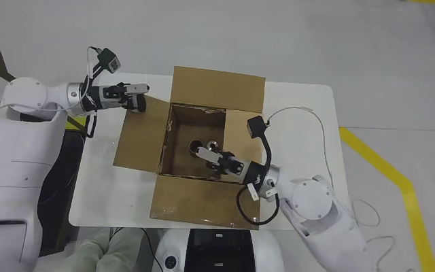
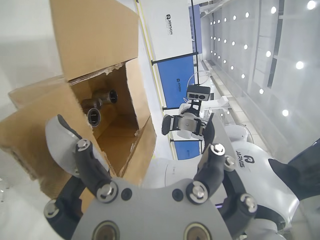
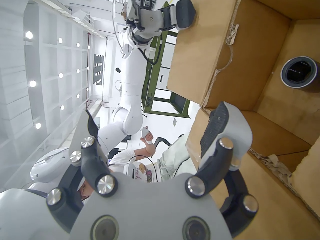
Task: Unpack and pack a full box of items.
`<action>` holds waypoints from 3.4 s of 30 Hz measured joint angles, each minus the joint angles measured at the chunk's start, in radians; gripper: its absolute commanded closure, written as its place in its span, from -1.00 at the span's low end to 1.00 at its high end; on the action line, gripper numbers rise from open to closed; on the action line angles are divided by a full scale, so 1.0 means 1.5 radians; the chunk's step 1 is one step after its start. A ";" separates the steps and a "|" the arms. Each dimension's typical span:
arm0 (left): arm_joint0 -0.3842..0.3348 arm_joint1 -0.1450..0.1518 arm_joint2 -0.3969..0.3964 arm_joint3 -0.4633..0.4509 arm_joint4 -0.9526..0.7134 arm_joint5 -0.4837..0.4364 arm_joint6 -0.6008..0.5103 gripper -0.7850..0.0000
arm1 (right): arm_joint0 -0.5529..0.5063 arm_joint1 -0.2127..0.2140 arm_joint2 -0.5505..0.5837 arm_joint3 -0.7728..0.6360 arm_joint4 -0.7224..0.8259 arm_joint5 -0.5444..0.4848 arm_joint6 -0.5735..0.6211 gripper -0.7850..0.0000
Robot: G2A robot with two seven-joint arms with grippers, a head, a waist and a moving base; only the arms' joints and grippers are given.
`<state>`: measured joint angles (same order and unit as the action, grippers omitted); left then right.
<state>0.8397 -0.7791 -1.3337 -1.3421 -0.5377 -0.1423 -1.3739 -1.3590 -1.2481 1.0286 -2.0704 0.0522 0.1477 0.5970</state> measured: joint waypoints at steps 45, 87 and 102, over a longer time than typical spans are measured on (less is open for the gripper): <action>-0.080 -0.045 0.216 -0.222 0.121 0.153 0.087 -1.00 | -0.115 0.032 0.098 -0.090 0.052 0.035 0.087 -1.00; -0.183 -0.177 0.472 -0.076 0.199 0.205 0.261 -1.00 | -0.197 0.064 0.073 -0.147 0.015 0.026 0.121 -1.00; -0.115 -0.165 0.365 -0.143 0.086 0.078 0.255 -1.00 | -0.179 0.066 0.019 -0.141 -0.068 0.091 0.067 -1.00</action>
<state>0.6678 -1.0262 -0.7856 -1.5569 -0.4089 -0.0257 -0.9910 -1.6269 -1.1485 1.0572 -2.2815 -0.0499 0.2838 0.6978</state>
